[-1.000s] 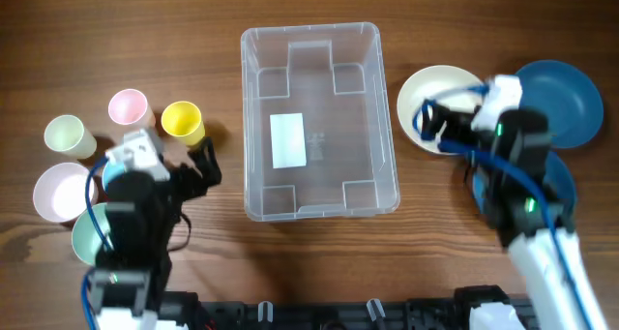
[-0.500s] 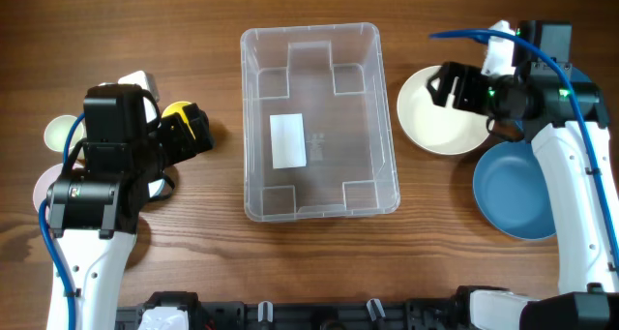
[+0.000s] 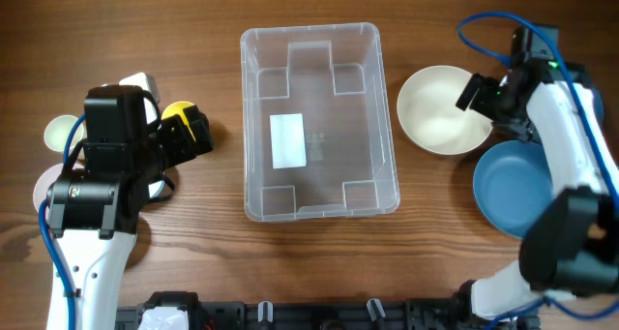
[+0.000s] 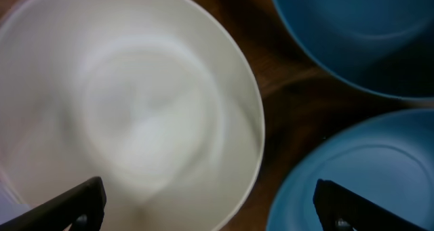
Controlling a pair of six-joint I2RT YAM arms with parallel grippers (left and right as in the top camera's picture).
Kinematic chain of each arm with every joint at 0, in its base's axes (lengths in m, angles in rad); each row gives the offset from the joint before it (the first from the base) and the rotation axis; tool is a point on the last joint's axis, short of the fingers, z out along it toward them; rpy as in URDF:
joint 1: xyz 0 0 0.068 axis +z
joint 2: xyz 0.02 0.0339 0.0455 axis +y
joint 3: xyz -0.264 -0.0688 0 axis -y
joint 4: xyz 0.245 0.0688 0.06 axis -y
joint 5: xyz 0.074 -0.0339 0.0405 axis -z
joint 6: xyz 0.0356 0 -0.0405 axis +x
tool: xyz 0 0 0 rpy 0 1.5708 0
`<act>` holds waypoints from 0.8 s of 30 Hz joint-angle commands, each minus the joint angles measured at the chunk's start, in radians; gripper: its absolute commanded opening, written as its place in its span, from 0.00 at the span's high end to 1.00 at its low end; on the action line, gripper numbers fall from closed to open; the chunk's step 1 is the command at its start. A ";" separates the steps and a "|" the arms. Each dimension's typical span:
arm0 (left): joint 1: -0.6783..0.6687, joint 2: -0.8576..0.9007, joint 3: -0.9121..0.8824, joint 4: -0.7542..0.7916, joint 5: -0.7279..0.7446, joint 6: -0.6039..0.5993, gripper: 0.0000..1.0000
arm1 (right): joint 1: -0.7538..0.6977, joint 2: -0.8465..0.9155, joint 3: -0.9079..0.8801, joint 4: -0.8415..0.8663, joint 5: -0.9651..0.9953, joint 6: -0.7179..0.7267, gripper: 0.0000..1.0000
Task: Pack container
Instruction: 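Reach the right gripper to the cream bowl rim and grasp it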
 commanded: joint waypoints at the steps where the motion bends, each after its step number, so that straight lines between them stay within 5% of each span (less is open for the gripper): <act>1: 0.006 -0.005 0.016 -0.002 0.012 0.017 0.00 | -0.019 0.081 0.015 0.044 0.005 -0.001 0.00; 10: 0.006 -0.005 0.016 -0.001 0.012 0.017 0.00 | -0.027 0.190 0.015 0.159 0.001 -0.025 0.09; 16: 0.006 -0.005 0.016 -0.001 0.012 0.017 0.00 | -0.027 0.207 0.014 0.169 0.001 -0.021 0.54; 24: 0.005 -0.005 0.016 -0.002 0.012 0.016 0.00 | -0.027 0.207 0.013 0.160 0.002 -0.001 0.77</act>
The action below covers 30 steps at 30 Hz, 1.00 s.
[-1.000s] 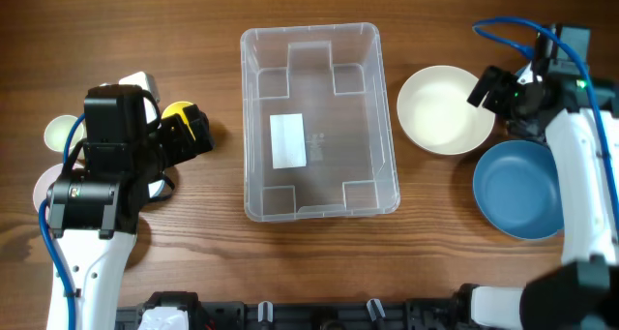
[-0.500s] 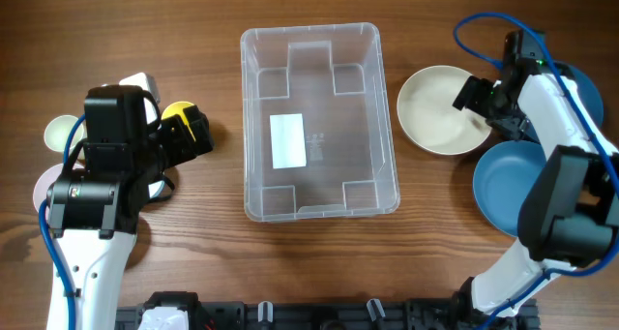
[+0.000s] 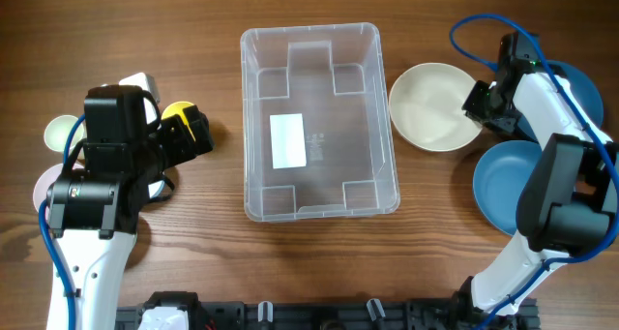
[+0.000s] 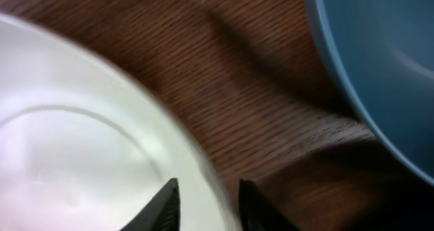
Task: Pack container
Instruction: 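Reach the right gripper to the cream bowl rim and grasp it, then carry the cream bowl into the clear container and release it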
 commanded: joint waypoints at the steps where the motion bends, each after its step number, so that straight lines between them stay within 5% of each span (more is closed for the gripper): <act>1: 0.005 -0.005 0.016 -0.001 0.012 0.016 0.00 | -0.002 0.009 0.013 -0.002 0.003 0.024 0.80; 7: 0.005 -0.005 0.016 -0.001 0.012 0.017 0.00 | -0.002 0.009 0.013 -0.006 0.003 0.024 0.96; 15: 0.005 -0.005 0.016 -0.001 0.012 0.017 0.00 | -0.001 -0.042 0.019 -0.001 -0.006 0.020 0.96; 23: 0.005 -0.005 0.016 -0.001 0.012 0.016 0.00 | 0.010 -0.380 0.094 -0.072 -0.055 -0.031 0.96; 30: 0.005 -0.005 0.016 -0.001 0.012 0.017 0.00 | 0.182 -0.473 0.300 -0.244 -0.077 -0.077 0.96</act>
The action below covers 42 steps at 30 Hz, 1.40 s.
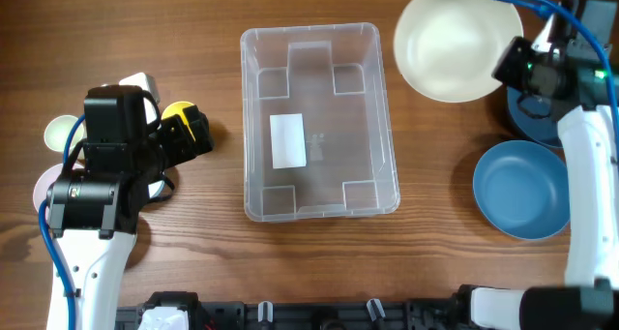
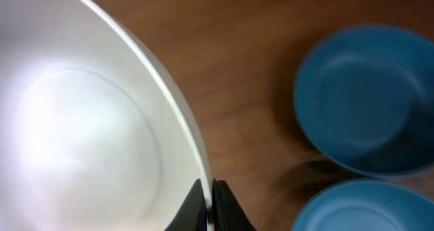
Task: Pack container
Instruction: 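Carry the cream bowl into the clear container and release it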
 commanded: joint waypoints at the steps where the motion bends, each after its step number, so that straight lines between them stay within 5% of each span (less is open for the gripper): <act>1: 0.005 -0.005 0.016 -0.001 0.011 0.017 0.00 | 0.127 -0.006 0.115 -0.061 -0.038 -0.041 0.96; 7: 0.005 -0.005 0.016 -0.001 0.011 0.017 0.00 | 0.381 0.040 0.165 -0.037 -0.038 -0.029 0.96; 13: 0.005 -0.005 0.016 -0.001 0.011 0.016 0.00 | 0.562 0.290 0.165 0.130 0.024 0.032 0.96; 21: 0.005 -0.005 0.016 -0.001 0.011 0.017 0.00 | 0.566 0.569 0.165 0.198 0.034 0.091 0.96; 34: 0.005 -0.005 0.016 -0.001 0.011 0.017 0.00 | 0.537 0.585 0.164 0.180 0.103 0.177 0.95; 39: 0.005 -0.005 0.016 -0.002 0.011 0.017 0.00 | 0.517 0.585 0.164 0.167 0.101 0.192 0.69; 42: 0.005 -0.005 0.016 -0.002 0.011 0.017 0.00 | 0.515 0.585 0.164 0.166 0.106 0.193 0.73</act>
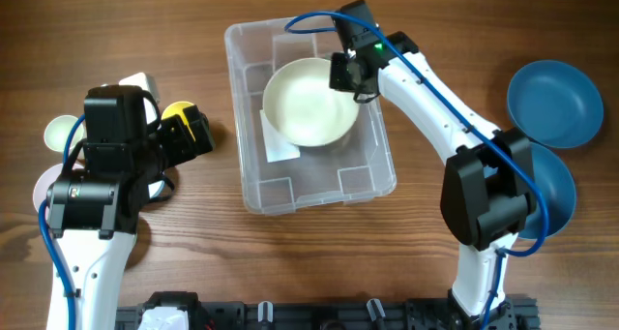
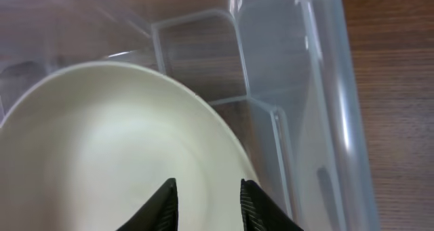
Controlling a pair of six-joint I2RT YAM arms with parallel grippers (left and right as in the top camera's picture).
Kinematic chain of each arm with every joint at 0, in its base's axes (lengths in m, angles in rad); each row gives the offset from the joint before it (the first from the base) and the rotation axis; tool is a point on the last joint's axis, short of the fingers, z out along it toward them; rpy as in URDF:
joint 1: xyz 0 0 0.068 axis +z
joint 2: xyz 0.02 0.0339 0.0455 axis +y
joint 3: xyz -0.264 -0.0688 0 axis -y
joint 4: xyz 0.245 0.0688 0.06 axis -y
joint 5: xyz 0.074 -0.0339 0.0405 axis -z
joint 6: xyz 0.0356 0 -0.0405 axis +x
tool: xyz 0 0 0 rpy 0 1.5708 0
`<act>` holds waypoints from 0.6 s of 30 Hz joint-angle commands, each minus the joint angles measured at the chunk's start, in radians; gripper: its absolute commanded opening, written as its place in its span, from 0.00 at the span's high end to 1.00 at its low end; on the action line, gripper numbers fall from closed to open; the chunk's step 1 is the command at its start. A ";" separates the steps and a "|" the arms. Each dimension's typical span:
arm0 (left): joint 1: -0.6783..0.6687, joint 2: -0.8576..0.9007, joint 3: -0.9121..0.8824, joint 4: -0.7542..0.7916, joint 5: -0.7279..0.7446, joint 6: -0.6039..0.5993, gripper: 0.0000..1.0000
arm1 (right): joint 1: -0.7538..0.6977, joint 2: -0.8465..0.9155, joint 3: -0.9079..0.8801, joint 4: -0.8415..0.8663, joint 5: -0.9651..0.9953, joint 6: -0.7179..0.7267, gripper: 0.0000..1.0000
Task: Pack container
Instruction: 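Carry the cream bowl into the clear container and release it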
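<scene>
A cream bowl (image 1: 308, 102) lies inside the clear plastic container (image 1: 372, 180), in its far half; in the right wrist view the bowl (image 2: 108, 156) fills the lower left. My right gripper (image 1: 350, 76) hovers at the bowl's far right rim. Its fingers are apart, so the gripper (image 2: 207, 185) is open, with only the bowl's inner surface showing between them. My left gripper (image 1: 191, 129) rests on the table left of the container, beside a yellow object (image 1: 177, 110); its jaw state is unclear from above.
Two blue bowls sit at the right: one (image 1: 553, 100) in the open, the other (image 1: 553, 190) partly behind my right arm. A small cream cup (image 1: 60, 132), a pink dish (image 1: 42, 190) and a white item (image 1: 141, 80) lie around the left arm.
My right gripper held the cream bowl by its rim, raised at the table's far right. Now the bowl lies in the container and the fingers are apart. The container sits slightly further left.
The right gripper was open above the cream bowl on the table right of the container. Then its fingers straddled the bowl's rim. Then it was shut on the rim with the bowl raised. Now the bowl is in the container, released. The left arm stayed still.
</scene>
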 commanded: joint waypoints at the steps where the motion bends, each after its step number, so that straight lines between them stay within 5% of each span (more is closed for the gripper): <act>1: 0.005 -0.005 0.016 -0.002 0.012 0.017 0.00 | -0.014 0.005 0.012 -0.010 0.033 0.033 0.77; 9: 0.005 -0.005 0.016 -0.001 0.012 0.017 0.00 | -0.100 0.005 0.012 -0.111 0.051 0.217 0.78; 18: 0.005 -0.005 0.016 -0.001 0.012 0.017 0.00 | -0.104 -0.056 0.012 -0.105 0.043 0.059 0.74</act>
